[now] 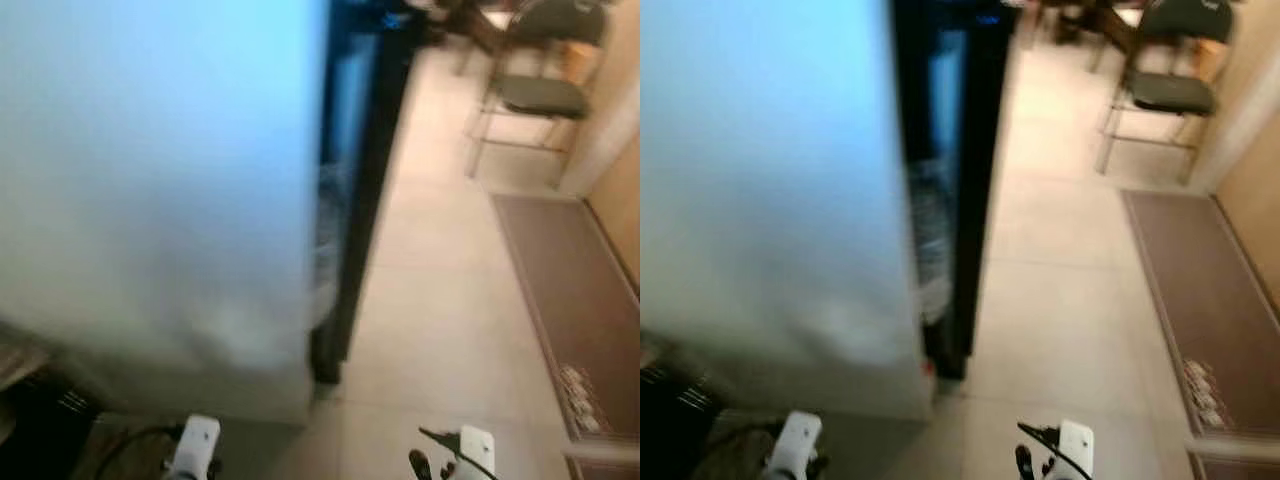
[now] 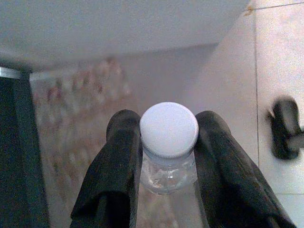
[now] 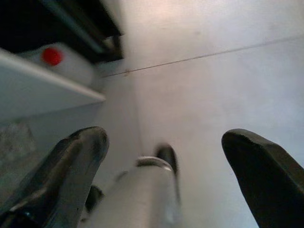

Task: Restocking fridge

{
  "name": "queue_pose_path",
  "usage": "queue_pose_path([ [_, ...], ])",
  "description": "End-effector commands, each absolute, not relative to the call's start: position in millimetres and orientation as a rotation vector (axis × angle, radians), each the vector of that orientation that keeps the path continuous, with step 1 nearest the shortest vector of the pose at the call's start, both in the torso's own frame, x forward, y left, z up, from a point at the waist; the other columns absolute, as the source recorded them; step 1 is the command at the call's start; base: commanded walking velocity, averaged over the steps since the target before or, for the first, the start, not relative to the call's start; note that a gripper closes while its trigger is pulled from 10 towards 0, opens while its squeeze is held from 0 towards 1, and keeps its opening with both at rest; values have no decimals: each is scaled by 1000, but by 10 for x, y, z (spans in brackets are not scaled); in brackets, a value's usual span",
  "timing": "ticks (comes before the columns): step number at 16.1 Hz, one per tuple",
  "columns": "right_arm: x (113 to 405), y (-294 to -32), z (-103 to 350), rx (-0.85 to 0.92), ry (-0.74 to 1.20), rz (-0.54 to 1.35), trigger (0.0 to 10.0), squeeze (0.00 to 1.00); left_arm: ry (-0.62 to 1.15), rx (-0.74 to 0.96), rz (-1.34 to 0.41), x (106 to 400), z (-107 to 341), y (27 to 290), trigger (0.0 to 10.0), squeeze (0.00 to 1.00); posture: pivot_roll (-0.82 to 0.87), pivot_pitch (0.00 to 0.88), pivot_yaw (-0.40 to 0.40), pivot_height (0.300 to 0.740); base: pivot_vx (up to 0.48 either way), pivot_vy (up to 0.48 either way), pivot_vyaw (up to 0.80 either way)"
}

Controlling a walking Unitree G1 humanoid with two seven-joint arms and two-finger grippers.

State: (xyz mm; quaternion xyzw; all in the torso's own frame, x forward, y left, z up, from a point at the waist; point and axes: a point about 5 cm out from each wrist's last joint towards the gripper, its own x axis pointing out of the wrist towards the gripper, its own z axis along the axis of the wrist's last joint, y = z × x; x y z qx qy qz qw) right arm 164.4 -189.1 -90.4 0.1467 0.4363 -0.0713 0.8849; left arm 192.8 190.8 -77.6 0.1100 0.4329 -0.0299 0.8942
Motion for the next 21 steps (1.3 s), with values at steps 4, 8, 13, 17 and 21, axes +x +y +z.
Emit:
queue_pose_path([
  [4, 1596, -1963, -914, 296, 914, -176, 10000, 0, 908, 235, -70, 1917, -794, 1837, 10000, 0, -113, 67, -17, 740, 192, 0, 0],
  [8, 1630, -1958, -896, 277, 894, -164, 10000, 0, 909, 236, -62, 1917, -793, 1851, 10000, 0, -116, 67, -19, 740, 0, 0, 0],
  [13, 1975, -2032, -685, 222, 725, -91, 10000, 0, 914, 237, -66, 1907, -798, 1851, 10000, 0, -125, 68, -20, 740, 0, 0, 0],
  [17, 2320, -2081, -349, 36, 459, 3, 10000, 0, 924, 246, -64, 1879, -810, 1871, 10000, 0, -132, 74, -18, 740, 0, 0, 0],
  [21, 2652, -1953, 150, 71, 150, 75, 10000, 0, 922, 246, -62, 1886, -806, 1872, 10000, 0, -136, 69, -20, 740, 0, 0, 0],
])
